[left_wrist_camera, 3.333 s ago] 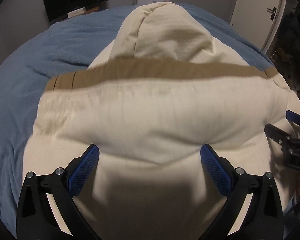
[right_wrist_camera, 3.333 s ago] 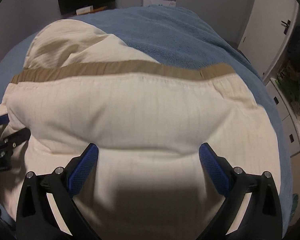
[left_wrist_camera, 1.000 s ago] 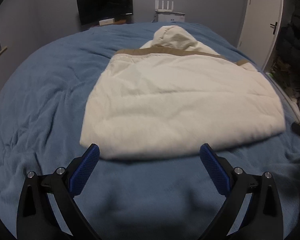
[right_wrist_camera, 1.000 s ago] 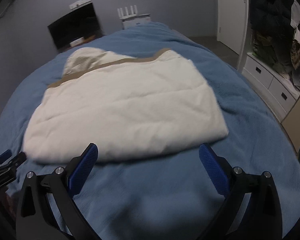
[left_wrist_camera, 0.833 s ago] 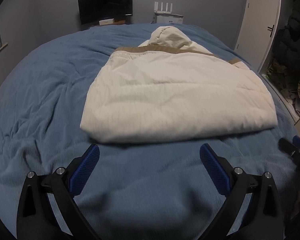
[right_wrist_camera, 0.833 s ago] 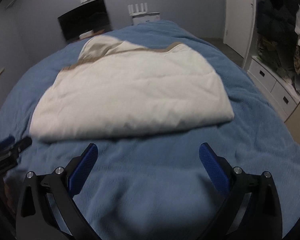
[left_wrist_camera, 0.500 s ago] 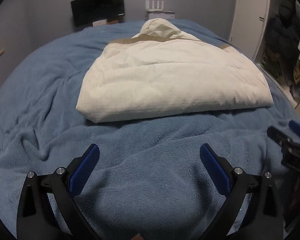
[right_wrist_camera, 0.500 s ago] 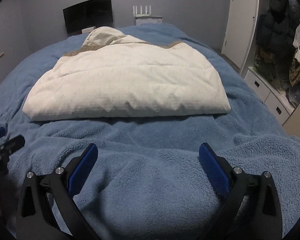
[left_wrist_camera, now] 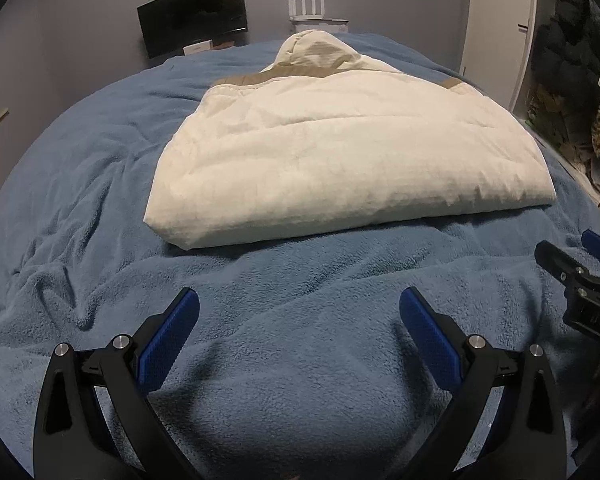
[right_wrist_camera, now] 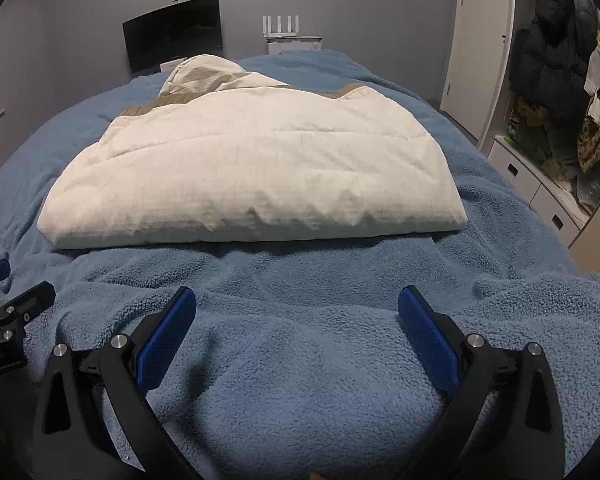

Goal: Fold large clothes

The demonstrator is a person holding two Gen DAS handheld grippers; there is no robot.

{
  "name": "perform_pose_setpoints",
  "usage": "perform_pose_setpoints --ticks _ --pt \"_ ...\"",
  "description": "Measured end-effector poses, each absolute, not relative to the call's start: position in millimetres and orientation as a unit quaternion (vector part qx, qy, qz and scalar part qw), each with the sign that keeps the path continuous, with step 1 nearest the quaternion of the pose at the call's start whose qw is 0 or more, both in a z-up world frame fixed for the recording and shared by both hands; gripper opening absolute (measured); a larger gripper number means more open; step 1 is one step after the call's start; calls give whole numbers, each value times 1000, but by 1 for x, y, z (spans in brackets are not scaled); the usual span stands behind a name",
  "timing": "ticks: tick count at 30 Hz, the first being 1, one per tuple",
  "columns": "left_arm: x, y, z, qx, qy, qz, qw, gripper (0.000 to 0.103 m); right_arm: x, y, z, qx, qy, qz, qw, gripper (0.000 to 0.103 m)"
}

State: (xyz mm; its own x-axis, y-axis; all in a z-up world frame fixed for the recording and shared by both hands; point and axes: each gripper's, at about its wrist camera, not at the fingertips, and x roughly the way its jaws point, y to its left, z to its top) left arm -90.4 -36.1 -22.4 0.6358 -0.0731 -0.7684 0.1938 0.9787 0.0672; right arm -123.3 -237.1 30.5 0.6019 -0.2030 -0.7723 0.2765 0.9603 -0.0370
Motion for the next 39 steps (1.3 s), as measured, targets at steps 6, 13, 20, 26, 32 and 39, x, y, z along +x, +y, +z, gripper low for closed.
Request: perform_pose_setpoints --ticks 6,13,20,26,32,39 --pt "-89 -34 -23 68 423 -75 901 97 -123 -237 30 43 427 -135 893 96" --pt "-88 -33 -23 66 424 -76 900 97 -123 -236 29 42 428 -136 893 96" --pt "-88 -33 -24 65 425 -78 899 97 -122 -234 28 40 429 -137 892 96" --pt "-88 -32 -24 65 426 -78 899 97 -122 -233 28 39 430 -138 892 96" --pt "-88 -32 -25 65 426 -79 899 97 -122 -233 28 39 430 -138 891 96" --pt "-88 -32 -25 65 426 -79 899 97 -122 -233 28 39 430 -138 891 96"
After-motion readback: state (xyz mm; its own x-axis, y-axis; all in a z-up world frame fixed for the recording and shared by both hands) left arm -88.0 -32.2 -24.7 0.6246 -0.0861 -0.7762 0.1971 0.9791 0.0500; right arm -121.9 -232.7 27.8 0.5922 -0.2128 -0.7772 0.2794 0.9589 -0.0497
